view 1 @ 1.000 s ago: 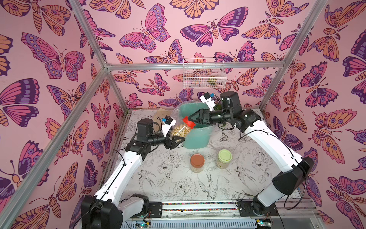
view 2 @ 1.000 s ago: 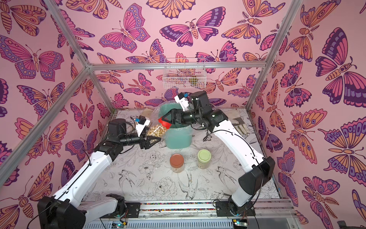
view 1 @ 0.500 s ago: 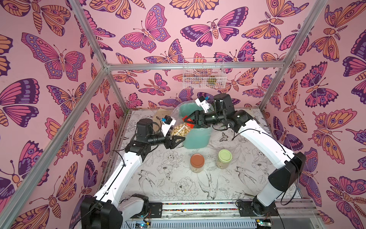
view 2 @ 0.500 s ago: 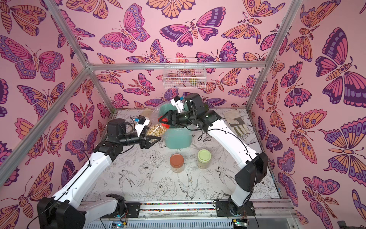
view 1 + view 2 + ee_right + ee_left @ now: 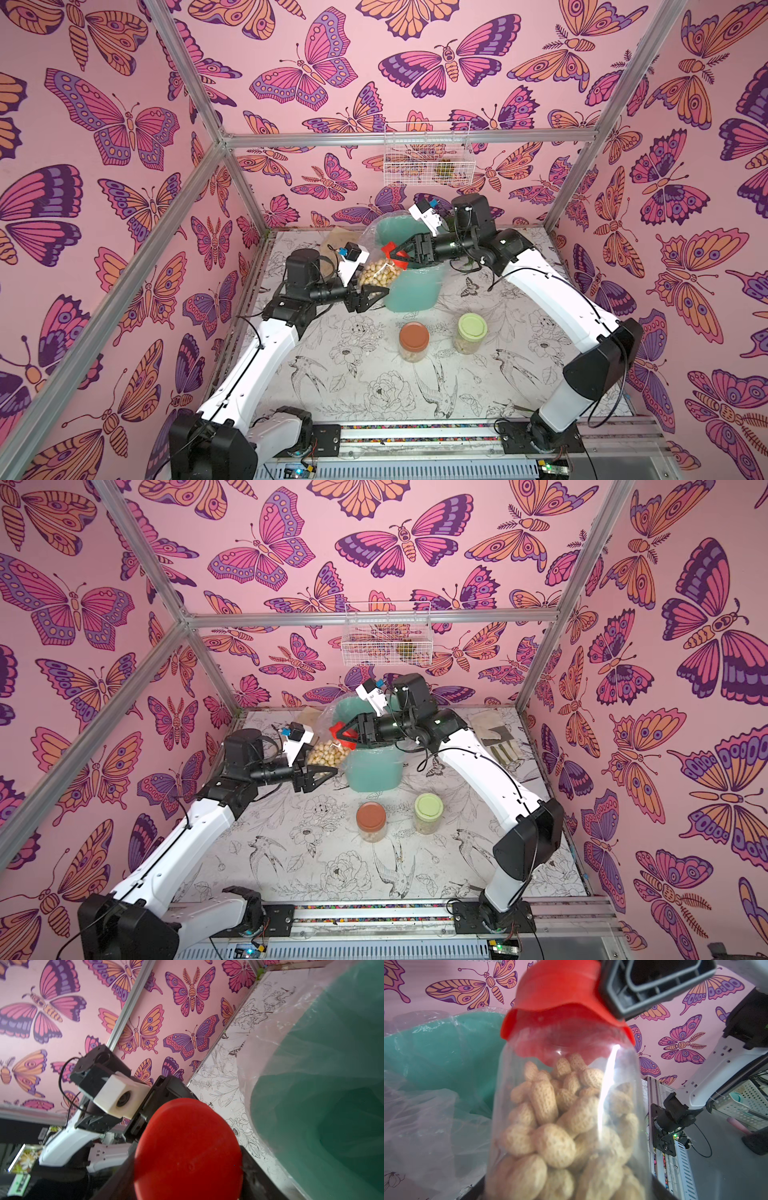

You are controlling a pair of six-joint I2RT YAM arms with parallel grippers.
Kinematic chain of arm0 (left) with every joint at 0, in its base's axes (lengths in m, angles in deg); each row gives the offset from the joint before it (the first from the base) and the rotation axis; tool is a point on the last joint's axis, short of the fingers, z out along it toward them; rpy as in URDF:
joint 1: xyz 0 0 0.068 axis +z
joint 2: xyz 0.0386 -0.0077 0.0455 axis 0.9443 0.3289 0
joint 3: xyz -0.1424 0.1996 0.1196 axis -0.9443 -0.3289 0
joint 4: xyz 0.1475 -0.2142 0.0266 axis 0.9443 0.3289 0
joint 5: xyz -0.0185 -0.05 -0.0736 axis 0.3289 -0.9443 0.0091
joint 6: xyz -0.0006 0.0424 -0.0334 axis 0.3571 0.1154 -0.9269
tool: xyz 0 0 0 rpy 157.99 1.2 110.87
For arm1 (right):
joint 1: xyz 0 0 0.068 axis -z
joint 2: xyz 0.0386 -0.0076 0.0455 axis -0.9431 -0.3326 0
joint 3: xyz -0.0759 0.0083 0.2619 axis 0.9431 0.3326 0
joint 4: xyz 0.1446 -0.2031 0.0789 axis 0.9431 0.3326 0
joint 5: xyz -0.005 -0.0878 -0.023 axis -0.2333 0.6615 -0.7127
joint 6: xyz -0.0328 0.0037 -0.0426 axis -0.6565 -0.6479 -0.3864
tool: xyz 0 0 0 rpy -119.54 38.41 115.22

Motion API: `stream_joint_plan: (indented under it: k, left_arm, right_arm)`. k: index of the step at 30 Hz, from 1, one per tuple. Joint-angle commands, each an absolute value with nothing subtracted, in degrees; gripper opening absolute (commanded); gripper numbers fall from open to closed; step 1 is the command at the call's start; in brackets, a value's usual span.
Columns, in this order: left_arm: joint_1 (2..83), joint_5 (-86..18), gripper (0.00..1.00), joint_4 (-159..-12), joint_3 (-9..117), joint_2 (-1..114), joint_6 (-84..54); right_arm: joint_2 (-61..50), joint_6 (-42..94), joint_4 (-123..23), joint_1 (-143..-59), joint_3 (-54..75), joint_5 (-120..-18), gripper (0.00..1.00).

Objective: Empty moldy peanuts from jars
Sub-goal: Unscrew the lid from the jar.

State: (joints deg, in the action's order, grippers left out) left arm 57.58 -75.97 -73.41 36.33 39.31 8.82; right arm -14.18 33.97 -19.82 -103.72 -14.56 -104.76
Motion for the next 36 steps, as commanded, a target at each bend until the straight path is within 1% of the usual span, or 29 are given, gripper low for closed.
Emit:
stream_joint_plan:
  k: [1, 4, 8, 9, 10, 11, 12, 14, 15, 17, 18, 19, 20, 22, 29, 33, 36]
  left_arm:
    - [57.7, -77.9, 0.0, -72.0, 35.87, 39.95, 7.86]
    - [57.67, -78.71, 0.0, -70.87, 36.15, 40.05, 8.21]
    - [57.68, -79.16, 0.0, -70.05, 36.15, 40.0, 8.43]
    - [57.63, -79.24, 0.0, -70.08, 36.19, 40.13, 8.47]
    - [57.69, -79.25, 0.0, -70.12, 36.19, 40.2, 8.52]
    - [57.7, -79.33, 0.0, -70.08, 36.26, 40.22, 8.48]
    - [57.7, -79.3, 0.0, -70.12, 36.33, 40.29, 8.56]
    - [57.7, -79.25, 0.0, -70.08, 36.41, 40.4, 8.65]
    - [57.7, -79.25, 0.0, -70.08, 36.41, 40.4, 8.67]
    - [57.68, -79.25, 0.0, -70.1, 36.5, 40.4, 8.74]
    - [57.69, -79.21, 0.0, -70.1, 36.45, 40.4, 8.74]
    - [57.7, -79.29, 0.0, -70.08, 36.41, 40.4, 8.76]
    - [57.7, -79.33, 0.0, -70.08, 36.41, 40.4, 8.83]
    - [57.67, -79.09, 0.0, -70.12, 36.41, 40.32, 8.98]
    - [57.66, -77.77, 0.0, -70.44, 36.5, 39.94, 9.61]
    - [57.65, -77.32, 0.0, -70.91, 36.76, 39.79, 9.62]
    - [57.7, -77.23, 0.0, -71.03, 36.99, 39.87, 9.62]
  right_arm:
    - [-14.62, 15.22, -18.13, -101.62, -16.28, -114.6, 0.0]
    - [-14.77, 1.87, -13.96, -101.07, -17.4, -117.44, 0.0]
    - [-15.5, -7.94, -9.66, -101.07, -20.12, -117.75, 0.01]
    - [-15.88, -9.03, -8.52, -101.07, -21.26, -117.62, 0.05]
    - [-16.2, -9.12, -8.11, -101.11, -22.04, -117.49, 0.13]
    - [-16.34, -8.05, -8.42, -101.08, -22.61, -117.69, 0.24]
    - [-16.25, -5.52, -10.11, -101.08, -22.6, -117.97, 0.39]
    - [-15.52, 0.41, -14.66, -101.21, -21.35, -119.07, 0.62]
    - [-14.76, 3.79, -17.8, -101.33, -20.2, -119.32, 0.71]
    - [-13.1, 10.04, -24.35, -101.42, -17.15, -119.09, 0.84]
    - [-12.03, 13.75, -28.34, -101.42, -15.33, -118.57, 0.94]
    - [-11.26, 16.63, -31.4, -101.42, -13.84, -118.17, 1.0]
    - [-10.41, 19.68, -34.45, -101.42, -12.57, -117.35, 0.99]
    - [-9.03, 24.26, -36.03, -101.51, -11.51, -112.34, 0.99]
    - [-5.77, 37.16, -24.75, -101.59, -11.94, -94.04, 1.0]
    - [-5.6, 39.64, -16.99, -103.23, -12.2, -87.95, 0.99]
    - [-5.9, 41.73, -15.15, -105.24, -12.06, -86.08, 0.99]
